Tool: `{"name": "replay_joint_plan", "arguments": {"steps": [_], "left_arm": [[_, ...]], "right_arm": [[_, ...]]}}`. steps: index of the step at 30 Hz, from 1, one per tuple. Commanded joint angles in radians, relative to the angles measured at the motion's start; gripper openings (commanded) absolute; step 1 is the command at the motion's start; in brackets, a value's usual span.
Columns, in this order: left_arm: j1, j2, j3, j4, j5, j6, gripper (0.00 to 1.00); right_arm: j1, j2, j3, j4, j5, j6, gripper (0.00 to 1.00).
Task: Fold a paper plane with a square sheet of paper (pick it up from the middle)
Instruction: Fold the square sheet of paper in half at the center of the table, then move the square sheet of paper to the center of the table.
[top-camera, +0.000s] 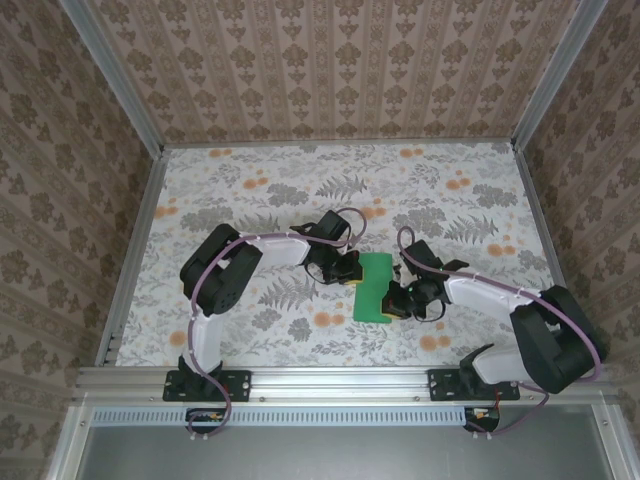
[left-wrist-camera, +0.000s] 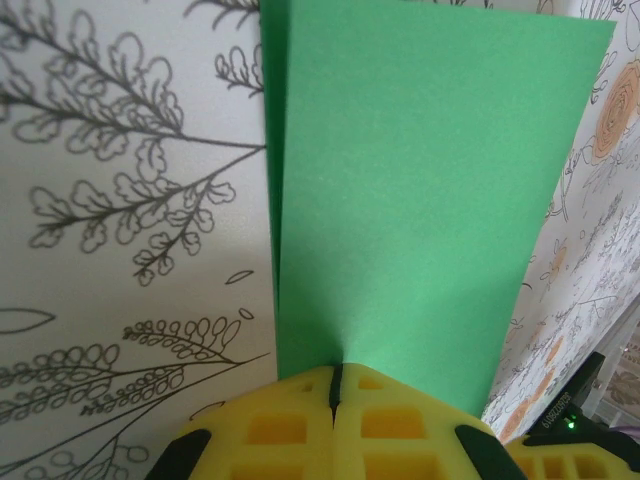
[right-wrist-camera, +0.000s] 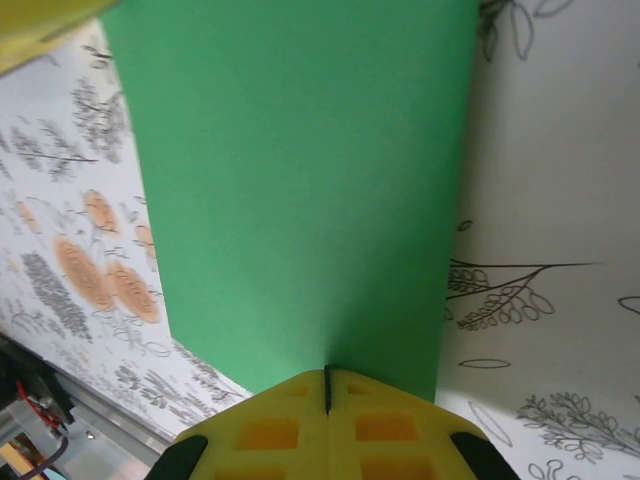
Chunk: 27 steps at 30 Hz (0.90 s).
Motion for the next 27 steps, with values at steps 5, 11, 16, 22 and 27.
{"name": "replay_joint_plan", "arguments": {"steps": [5,11,16,22,27], "left_arm": [[-0.018,0.137,-0.089,-0.266,-0.169,0.006,0.0],[-0.012,0.139,-0.092,-0.263,-0.169,0.01,0.0],[-0.01,0.141,-0.085,-0.266,-0.17,0.016,0.0],[-0.006,0.139,-0.066,-0.282,-0.175,0.034,0.0],[0.005,0.127,-0.011,-0.311,-0.176,0.106,0.0]], "right_arm": [[0.006,0.014,-0.05,-0.089,0.101,-0.008,0.05],[0.006,-0.018,-0.109,-0.155,0.139,-0.017,0.04],[0.012,-0.075,-0.131,-0.185,0.124,0.002,0.04],[0.013,-0.151,-0.074,-0.294,0.181,-0.009,0.05],[0.012,-0.204,0.0,-0.266,0.174,-0.005,0.06]]}}
